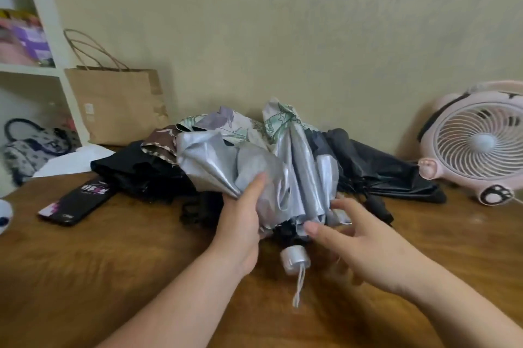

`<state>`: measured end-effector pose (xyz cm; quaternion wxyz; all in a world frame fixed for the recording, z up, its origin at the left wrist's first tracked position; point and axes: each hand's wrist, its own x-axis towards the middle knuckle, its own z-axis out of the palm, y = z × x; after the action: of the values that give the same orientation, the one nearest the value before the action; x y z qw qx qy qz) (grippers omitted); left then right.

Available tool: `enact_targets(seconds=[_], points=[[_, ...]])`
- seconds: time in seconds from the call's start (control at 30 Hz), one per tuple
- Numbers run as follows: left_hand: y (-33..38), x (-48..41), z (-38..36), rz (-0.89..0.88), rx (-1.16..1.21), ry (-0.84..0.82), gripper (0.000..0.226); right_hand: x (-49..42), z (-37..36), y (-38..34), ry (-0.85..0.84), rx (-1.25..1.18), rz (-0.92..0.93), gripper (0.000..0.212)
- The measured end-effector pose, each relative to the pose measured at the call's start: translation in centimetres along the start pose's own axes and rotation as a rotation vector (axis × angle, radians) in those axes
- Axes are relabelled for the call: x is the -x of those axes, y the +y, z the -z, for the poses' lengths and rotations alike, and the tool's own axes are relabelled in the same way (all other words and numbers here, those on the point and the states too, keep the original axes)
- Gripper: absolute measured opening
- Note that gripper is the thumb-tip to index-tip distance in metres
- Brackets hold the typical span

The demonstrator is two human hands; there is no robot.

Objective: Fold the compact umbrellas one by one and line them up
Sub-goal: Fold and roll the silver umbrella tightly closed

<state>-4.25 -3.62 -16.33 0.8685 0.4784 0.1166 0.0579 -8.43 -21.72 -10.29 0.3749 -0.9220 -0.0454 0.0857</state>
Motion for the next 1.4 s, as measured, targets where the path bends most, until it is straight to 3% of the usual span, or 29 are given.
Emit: enact_targets(seconds=[0.07, 0.13, 0.27, 0.37, 0.47, 0.63, 0.83, 0.9, 1.07, 1.2, 1.3, 1.4], points=[[0.6, 1.3, -0.7, 0.133, 0.106, -0.073, 0.041, 0.6, -1.6, 0.2, -0.041, -0.052, 0.001, 0.097], [1.0, 1.9, -0.8, 0.233, 0.1, -0.152, 0.047, 0.2, -3.0, 0.7, -0.006, -0.165, 0.037, 0.099], [3.6, 2.8, 1.1, 0.373, -0.249, -0.334, 0.053, -0.7, -3.0, 2.2, -0.004, -0.451, -0.069, 0.091], [6.4, 3.9, 3.4, 0.303, -0.621, -0.388, 0.039, -1.4, -0.5, 4.0, 0.019, -0.455, -0.107, 0.081], [8.0, 4.6, 5.0, 0.118, -0.758, -0.31, 0.043, -1.7, 1.6, 4.7, 0.098, -0.392, -0.095, 0.075], [8.1, 4.1, 4.7, -0.294, -0.714, -0.176, 0.022, -3.1, 4.2, 3.9, 0.175, -0.624, -0.061, 0.066], [10.6, 1.8, 0.9, -0.682, -0.679, -0.148, 0.069, -3.7, 8.7, 1.1, 0.121, -0.841, 0.026, 0.043], [12.0, 1.4, -0.6, -0.613, -0.578, -0.207, 0.066, -3.8, 9.8, 0.7, 0.125, -0.808, 0.051, 0.037], [13.7, 1.0, -2.4, -0.499, -0.318, -0.315, 0.012, -5.4, 11.0, 2.0, 0.168, -0.732, 0.026, 0.028], [13.8, 0.0, -1.8, -0.421, 0.0, -0.386, 0.015, -6.9, 11.5, 3.8, 0.204, -0.736, -0.04, 0.023], [12.9, -1.6, -0.4, -0.389, 0.023, -0.206, 0.026, -7.4, 10.7, 4.8, 0.282, -0.765, -0.001, 0.023], [11.6, -2.9, 1.3, -0.379, -0.098, 0.027, 0.029, -7.5, 9.0, 5.6, 0.375, -0.728, 0.104, 0.029]])
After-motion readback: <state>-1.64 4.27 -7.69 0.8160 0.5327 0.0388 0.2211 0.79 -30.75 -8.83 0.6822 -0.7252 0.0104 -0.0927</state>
